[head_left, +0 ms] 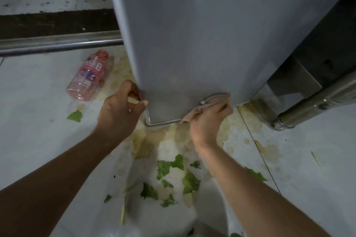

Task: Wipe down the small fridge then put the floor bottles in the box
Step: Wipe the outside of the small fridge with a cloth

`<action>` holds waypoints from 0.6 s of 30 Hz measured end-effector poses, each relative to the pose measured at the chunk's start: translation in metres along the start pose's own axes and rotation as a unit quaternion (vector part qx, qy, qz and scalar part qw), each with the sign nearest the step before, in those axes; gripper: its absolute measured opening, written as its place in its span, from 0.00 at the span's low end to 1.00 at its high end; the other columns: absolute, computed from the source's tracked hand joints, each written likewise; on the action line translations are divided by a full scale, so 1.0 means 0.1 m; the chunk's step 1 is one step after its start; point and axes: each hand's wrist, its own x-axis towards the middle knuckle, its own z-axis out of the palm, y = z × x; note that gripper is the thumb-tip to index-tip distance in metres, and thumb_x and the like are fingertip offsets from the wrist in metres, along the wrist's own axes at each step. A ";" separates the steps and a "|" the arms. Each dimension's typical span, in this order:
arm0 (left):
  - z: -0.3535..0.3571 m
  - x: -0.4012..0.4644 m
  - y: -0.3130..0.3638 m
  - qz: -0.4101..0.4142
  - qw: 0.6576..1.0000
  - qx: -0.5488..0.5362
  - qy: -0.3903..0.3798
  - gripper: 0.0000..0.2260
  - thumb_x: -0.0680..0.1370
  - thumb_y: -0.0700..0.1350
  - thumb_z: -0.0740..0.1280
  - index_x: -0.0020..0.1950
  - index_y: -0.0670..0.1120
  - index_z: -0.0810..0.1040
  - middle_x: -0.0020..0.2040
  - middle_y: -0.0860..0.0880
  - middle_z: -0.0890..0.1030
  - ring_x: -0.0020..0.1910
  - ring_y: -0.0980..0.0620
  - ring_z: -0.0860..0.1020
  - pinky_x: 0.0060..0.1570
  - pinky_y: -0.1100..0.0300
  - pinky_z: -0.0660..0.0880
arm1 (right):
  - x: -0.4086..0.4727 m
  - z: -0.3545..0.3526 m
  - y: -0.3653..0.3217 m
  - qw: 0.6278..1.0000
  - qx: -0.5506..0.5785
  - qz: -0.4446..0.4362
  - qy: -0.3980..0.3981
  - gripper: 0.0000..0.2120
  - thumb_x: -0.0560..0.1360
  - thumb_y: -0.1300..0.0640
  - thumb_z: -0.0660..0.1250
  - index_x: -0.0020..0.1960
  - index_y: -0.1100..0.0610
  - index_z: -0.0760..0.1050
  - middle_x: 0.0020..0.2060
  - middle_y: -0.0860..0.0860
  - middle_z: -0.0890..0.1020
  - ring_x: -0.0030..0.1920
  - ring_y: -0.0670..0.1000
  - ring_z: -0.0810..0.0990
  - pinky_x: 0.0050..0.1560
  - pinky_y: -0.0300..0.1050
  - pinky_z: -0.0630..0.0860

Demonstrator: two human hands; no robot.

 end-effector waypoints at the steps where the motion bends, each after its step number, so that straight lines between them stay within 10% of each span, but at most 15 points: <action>1: -0.01 -0.01 -0.02 -0.001 1.000 -0.005 0.002 0.08 0.75 0.42 0.68 0.48 0.48 0.69 0.41 0.56 0.77 0.39 0.53 0.81 0.41 0.55 0.76 | 0.15 -0.08 0.05 0.999 -0.001 0.021 0.030 0.30 0.74 0.73 0.55 0.73 0.69 0.48 0.71 0.60 0.56 0.62 0.56 0.66 0.64 0.41 0.65; 4: -0.03 0.02 -0.06 -0.014 1.000 -0.007 -0.004 0.05 0.75 0.42 0.67 0.47 0.49 0.72 0.39 0.61 0.76 0.36 0.66 0.76 0.35 0.73 0.69 | 0.50 -0.30 0.16 0.994 -0.031 0.077 0.074 0.25 0.72 0.70 0.59 0.67 0.74 0.57 0.64 0.67 0.64 0.59 0.59 0.69 0.57 0.37 0.63; 10: -0.07 0.09 -0.11 -0.026 0.998 -0.032 -0.038 0.03 0.74 0.40 0.65 0.42 0.49 0.74 0.35 0.59 0.78 0.33 0.68 0.75 0.33 0.70 0.69 | 0.06 0.02 -0.07 0.995 -0.045 -0.020 0.092 0.16 0.65 0.74 0.56 0.49 0.61 0.62 0.53 0.64 0.71 0.48 0.59 0.73 0.50 0.51 0.71; 15: -0.17 0.05 -0.14 0.001 0.997 -0.039 -0.072 0.09 0.75 0.35 0.65 0.49 0.47 0.77 0.43 0.58 0.79 0.46 0.61 0.79 0.52 0.67 0.73 | -0.36 0.40 -0.27 0.999 0.009 0.037 0.037 0.08 0.77 0.67 0.53 0.52 0.56 0.64 0.45 0.55 0.73 0.39 0.52 0.70 0.43 0.59 0.74; 18: -0.25 0.01 -0.16 0.013 0.997 -0.001 -0.082 0.14 0.75 0.34 0.64 0.56 0.48 0.78 0.50 0.59 0.78 0.53 0.58 0.77 0.57 0.64 0.71 | -0.58 0.51 -0.42 0.999 0.015 0.022 -0.033 0.22 0.68 0.74 0.64 0.58 0.65 0.62 0.57 0.62 0.67 0.49 0.55 0.69 0.55 0.58 0.75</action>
